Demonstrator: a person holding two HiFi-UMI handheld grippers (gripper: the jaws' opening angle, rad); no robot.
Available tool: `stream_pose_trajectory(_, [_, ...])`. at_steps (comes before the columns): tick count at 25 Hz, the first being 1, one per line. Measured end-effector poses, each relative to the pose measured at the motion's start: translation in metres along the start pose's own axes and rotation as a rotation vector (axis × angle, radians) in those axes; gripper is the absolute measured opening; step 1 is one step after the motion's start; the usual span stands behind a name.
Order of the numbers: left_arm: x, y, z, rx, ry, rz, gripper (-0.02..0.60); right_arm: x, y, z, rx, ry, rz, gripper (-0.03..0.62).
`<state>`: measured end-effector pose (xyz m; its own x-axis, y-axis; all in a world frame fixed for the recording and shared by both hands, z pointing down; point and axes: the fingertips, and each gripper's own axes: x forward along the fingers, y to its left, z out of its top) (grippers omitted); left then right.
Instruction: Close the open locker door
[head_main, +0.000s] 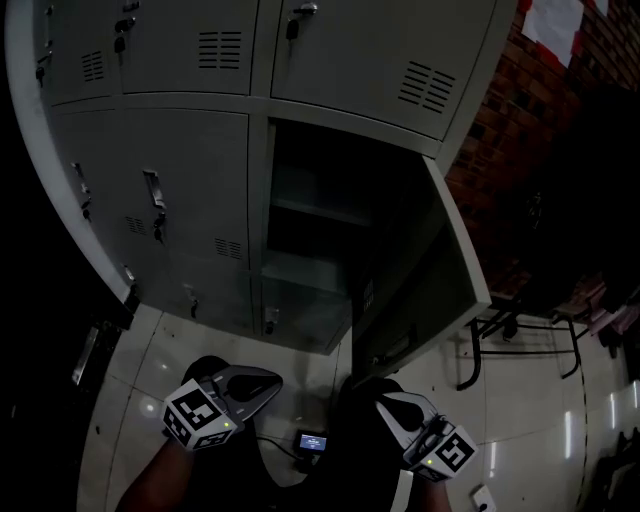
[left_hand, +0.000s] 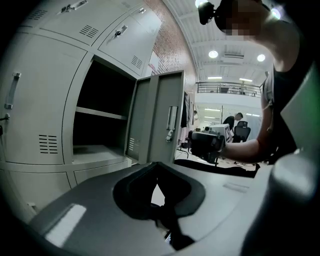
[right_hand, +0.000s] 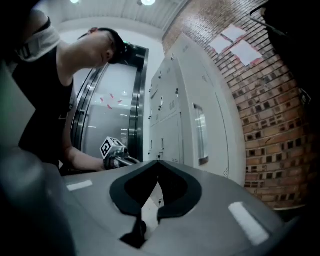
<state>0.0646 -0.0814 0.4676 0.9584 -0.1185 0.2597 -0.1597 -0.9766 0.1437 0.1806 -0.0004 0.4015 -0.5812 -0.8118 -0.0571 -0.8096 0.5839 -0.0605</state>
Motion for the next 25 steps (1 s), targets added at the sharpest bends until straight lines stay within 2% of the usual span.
stream_pose_trajectory(2, [0.001,0.0,0.0,0.001,-0.003,-0.003,0.012,-0.017,-0.015,0.014,-0.007,-0.046,-0.057,0.026])
stream_pose_trajectory(5, [0.001,-0.001,0.001,-0.001,-0.007,-0.006,0.012,-0.031,-0.043,0.025,-0.032,-0.062,-0.155,0.128])
stream_pose_trajectory(7, [0.001,0.0,0.001,-0.002,-0.01,-0.006,0.012,-0.023,-0.049,0.034,-0.031,-0.072,-0.136,0.18])
stream_pose_trajectory(11, [0.001,-0.002,0.001,-0.005,-0.015,-0.007,0.012,0.01,-0.044,0.046,-0.012,-0.069,-0.037,0.233])
stream_pose_trajectory(13, [0.001,-0.002,0.002,-0.005,-0.016,-0.009,0.012,0.019,-0.047,0.042,-0.019,-0.039,-0.021,0.238])
stream_pose_trajectory(18, [-0.002,0.0,0.003,-0.007,-0.025,-0.008,0.012,0.044,-0.043,0.037,-0.026,-0.006,-0.008,0.144])
stream_pose_trajectory(22, [0.0,-0.001,0.005,-0.009,-0.036,-0.015,0.012,0.08,-0.028,0.037,-0.015,-0.007,0.03,0.13])
stream_pose_trajectory(25, [0.0,-0.001,0.005,-0.006,-0.041,-0.018,0.012,0.114,-0.018,0.032,-0.033,0.022,0.064,0.166])
